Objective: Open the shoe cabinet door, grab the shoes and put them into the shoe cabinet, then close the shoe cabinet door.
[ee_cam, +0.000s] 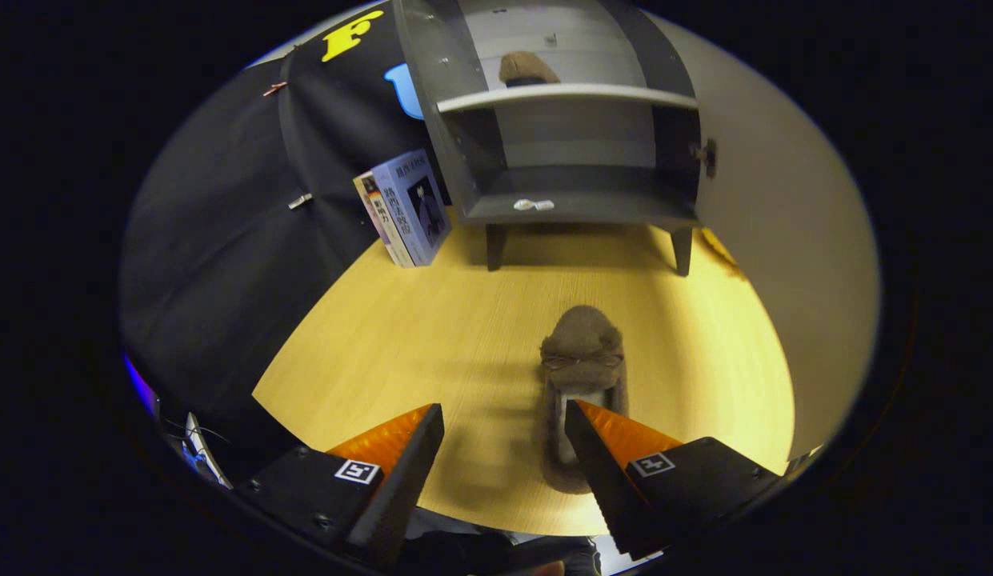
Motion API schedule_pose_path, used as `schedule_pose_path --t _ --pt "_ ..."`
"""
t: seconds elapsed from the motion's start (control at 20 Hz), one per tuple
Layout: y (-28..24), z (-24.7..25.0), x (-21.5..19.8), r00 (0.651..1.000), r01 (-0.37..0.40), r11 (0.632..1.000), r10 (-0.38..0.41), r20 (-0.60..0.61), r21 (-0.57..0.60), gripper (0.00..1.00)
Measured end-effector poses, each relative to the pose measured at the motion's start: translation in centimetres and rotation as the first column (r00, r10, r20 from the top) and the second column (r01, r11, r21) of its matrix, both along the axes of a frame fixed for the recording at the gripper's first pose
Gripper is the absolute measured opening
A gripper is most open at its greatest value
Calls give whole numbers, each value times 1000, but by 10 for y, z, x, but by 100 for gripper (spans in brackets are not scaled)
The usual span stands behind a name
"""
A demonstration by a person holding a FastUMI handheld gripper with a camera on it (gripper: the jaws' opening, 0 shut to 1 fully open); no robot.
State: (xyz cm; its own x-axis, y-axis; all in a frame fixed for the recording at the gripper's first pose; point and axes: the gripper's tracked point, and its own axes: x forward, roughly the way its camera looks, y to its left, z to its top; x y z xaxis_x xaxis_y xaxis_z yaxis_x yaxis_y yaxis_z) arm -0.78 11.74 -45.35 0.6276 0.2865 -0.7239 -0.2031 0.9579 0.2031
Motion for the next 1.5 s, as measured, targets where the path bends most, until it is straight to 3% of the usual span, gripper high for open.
schedule_pose_path --t 0.15,0.35,0.45,0.75,0.9,1.15,1.5 --pt "-7 -40 19 997 57 998 -59 -40 -31 96" --pt "-19 -68 57 984 177 984 -176 24 -39 85" --pt "-24 -77 75 977 207 976 -201 76 -69 74" --pt "-31 -74 95 957 268 961 -258 136 -64 12" --pt "-35 -41 96 955 261 964 -251 159 -44 12" --pt "-43 79 103 941 249 968 -236 241 -24 12" --pt "-42 224 138 941 226 972 -234 245 58 12"
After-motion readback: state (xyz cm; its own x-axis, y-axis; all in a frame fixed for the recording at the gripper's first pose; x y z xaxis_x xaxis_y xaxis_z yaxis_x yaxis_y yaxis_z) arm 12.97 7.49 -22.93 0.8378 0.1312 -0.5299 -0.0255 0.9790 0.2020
